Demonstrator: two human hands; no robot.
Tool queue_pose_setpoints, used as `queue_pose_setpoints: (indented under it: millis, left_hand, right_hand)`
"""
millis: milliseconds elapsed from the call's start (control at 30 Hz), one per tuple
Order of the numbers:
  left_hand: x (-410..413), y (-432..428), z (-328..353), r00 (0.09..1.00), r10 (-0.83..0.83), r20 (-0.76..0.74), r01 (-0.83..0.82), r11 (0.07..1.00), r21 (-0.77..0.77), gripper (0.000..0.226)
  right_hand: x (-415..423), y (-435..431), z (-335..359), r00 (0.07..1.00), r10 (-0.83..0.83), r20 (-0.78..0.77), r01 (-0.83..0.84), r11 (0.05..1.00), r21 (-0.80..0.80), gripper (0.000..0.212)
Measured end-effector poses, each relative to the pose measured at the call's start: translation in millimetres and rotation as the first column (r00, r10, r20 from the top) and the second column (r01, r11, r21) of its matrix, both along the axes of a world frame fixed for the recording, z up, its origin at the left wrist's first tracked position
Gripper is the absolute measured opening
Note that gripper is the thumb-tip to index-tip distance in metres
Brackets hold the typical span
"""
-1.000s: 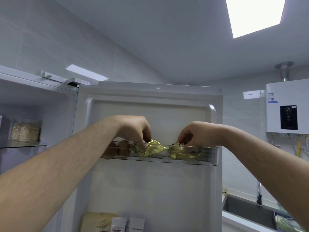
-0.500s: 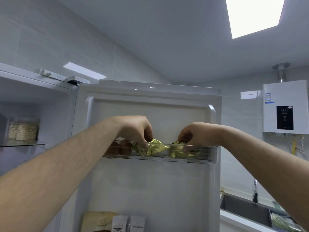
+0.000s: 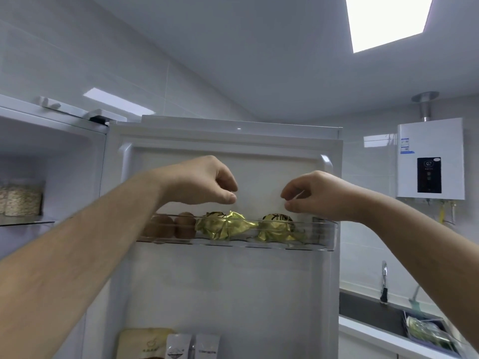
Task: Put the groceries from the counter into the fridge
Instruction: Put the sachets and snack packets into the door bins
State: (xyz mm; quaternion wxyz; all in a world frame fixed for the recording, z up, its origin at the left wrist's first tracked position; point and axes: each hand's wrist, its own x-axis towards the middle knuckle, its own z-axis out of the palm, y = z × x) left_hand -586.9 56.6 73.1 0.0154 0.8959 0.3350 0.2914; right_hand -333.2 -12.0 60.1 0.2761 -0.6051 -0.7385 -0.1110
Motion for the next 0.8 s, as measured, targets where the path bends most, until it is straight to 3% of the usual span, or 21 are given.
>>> queue_pose_setpoints:
  millis: [200,400,633,800]
  left_hand:
    - [10,-20,-10,0.998,-0.012,0.066,0.008,0.998,0.059,0.03]
    - [49,-55,-32,0.998,0.057,-0.005,-0.056,0.986,0.155,0.046]
    - [113,-98,-51,0.985,0.104,-0.135,-0.048,0.929,0.367,0.043]
    - [176,-132,-74,0.977,0.053,-0.204,0.028,0.926,0.376,0.047]
  right_hand:
    - [10,-26,-14,0.999,0.014,-0.035,-0.01,0.994,0.106,0.024]
    - [43,-69,-29,0.997,-0.059,0.053,0.055,0.996,0.074,0.035]
    - [101,-135,-42,0.936,-0.26,0.239,0.26,0.965,0.031,0.042]
    - [151,-190,-63,0.849,-0.413,0.33,0.437,0.899,-0.001,0.047]
